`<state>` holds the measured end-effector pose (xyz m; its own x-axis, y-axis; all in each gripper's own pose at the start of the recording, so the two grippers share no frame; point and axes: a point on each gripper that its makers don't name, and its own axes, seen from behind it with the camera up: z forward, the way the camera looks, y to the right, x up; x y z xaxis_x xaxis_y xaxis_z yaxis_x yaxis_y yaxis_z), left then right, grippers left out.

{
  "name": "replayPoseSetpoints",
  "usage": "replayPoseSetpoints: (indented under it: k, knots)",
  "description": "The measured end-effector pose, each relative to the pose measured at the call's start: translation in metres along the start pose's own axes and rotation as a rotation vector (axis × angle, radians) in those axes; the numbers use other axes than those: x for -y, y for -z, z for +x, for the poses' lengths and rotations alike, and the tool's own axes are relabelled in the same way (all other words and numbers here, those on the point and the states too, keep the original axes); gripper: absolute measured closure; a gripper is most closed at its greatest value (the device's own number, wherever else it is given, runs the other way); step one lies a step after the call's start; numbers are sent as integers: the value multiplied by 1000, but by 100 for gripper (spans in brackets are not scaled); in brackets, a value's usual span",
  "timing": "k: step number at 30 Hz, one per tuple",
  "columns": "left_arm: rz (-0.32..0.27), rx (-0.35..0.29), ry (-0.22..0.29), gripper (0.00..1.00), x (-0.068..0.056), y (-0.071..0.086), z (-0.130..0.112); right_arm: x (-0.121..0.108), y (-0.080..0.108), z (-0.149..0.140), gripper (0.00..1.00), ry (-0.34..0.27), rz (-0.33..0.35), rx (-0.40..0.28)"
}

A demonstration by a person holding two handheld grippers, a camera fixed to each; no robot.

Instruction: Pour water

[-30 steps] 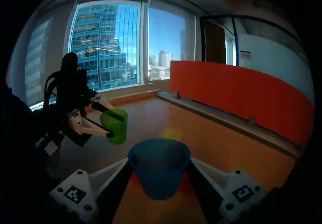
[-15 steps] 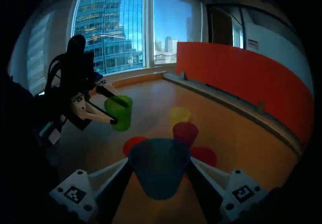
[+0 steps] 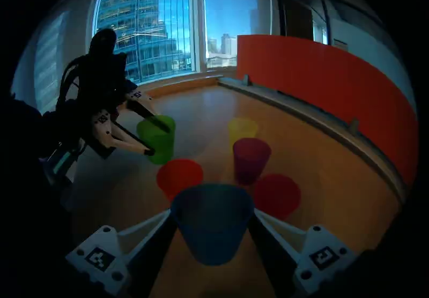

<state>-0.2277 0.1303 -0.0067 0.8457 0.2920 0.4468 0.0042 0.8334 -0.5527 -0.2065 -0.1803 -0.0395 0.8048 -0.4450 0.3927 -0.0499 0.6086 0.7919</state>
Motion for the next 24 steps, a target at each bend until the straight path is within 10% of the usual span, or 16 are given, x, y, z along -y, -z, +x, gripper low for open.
replayPoseSetpoints:
  k: [24]
  knots:
    - [-28,85,12,16,0,-20,-35,-2,-21,-30,11,-14,14,64]
